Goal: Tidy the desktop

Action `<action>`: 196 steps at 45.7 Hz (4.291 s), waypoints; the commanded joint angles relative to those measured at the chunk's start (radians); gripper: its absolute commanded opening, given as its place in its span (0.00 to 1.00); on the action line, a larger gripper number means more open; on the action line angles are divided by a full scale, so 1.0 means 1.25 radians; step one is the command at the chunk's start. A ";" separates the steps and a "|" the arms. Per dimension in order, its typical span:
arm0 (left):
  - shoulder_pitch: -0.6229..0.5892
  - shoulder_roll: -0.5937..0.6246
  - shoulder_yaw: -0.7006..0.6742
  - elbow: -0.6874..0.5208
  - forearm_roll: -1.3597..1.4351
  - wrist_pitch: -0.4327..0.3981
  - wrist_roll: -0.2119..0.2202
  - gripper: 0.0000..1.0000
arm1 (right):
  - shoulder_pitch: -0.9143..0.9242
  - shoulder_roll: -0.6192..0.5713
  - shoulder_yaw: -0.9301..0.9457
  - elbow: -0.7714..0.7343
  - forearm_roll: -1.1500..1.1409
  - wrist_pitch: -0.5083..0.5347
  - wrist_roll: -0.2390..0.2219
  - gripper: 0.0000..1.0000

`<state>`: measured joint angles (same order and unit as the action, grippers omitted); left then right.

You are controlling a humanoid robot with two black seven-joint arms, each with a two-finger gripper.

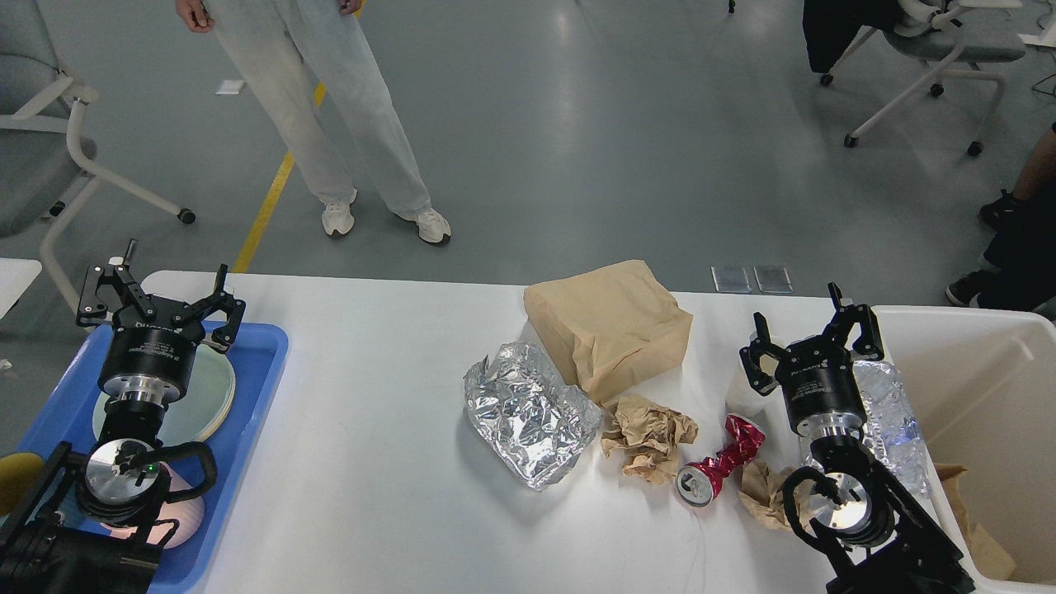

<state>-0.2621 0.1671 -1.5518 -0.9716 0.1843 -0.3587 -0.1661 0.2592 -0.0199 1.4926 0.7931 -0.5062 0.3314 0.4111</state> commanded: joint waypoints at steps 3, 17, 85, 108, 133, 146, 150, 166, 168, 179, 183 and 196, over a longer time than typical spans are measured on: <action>0.007 -0.007 0.002 0.009 0.000 0.002 0.003 0.96 | 0.000 0.000 0.000 0.000 0.000 0.000 0.000 1.00; -0.009 -0.001 0.112 0.089 0.017 -0.058 0.004 0.96 | 0.000 0.000 0.000 -0.001 0.000 0.000 0.000 1.00; -0.035 -0.021 0.160 0.137 0.006 -0.098 -0.113 0.96 | 0.001 -0.001 -0.004 -0.001 -0.001 0.000 -0.004 1.00; -0.035 -0.022 0.160 0.135 0.006 -0.098 -0.113 0.96 | 0.038 -0.213 -0.007 -0.001 0.083 0.010 -0.016 1.00; -0.035 -0.022 0.160 0.135 0.006 -0.098 -0.113 0.96 | -0.016 -0.211 -0.060 -0.002 0.125 0.056 -0.077 1.00; -0.035 -0.022 0.160 0.137 0.006 -0.098 -0.113 0.96 | -0.007 -0.220 -0.146 -0.007 0.124 0.071 -0.082 1.00; -0.035 -0.022 0.160 0.135 0.006 -0.098 -0.113 0.96 | -0.006 -0.220 -0.146 -0.009 0.124 0.071 -0.082 1.00; -0.035 -0.022 0.160 0.137 0.006 -0.098 -0.113 0.96 | 0.000 -0.217 -0.145 0.000 0.125 0.076 -0.079 1.00; -0.035 -0.022 0.160 0.135 0.006 -0.098 -0.113 0.96 | 0.000 -0.218 -0.146 0.000 0.124 0.076 -0.079 1.00; -0.035 -0.021 0.160 0.137 0.006 -0.098 -0.113 0.96 | 0.035 -0.249 -0.157 -0.054 0.112 0.037 -0.093 1.00; -0.035 -0.021 0.160 0.135 0.006 -0.098 -0.113 0.96 | 0.077 -0.314 -0.222 -0.077 0.112 0.026 -0.112 1.00; -0.035 -0.022 0.160 0.137 0.006 -0.098 -0.113 0.96 | 0.381 -0.602 -0.900 -0.080 0.123 0.115 -0.107 1.00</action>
<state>-0.3052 0.1401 -1.3514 -0.8019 0.1917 -0.4817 -0.3068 0.5466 -0.6731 0.7594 0.6992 -0.3529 0.3979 0.2726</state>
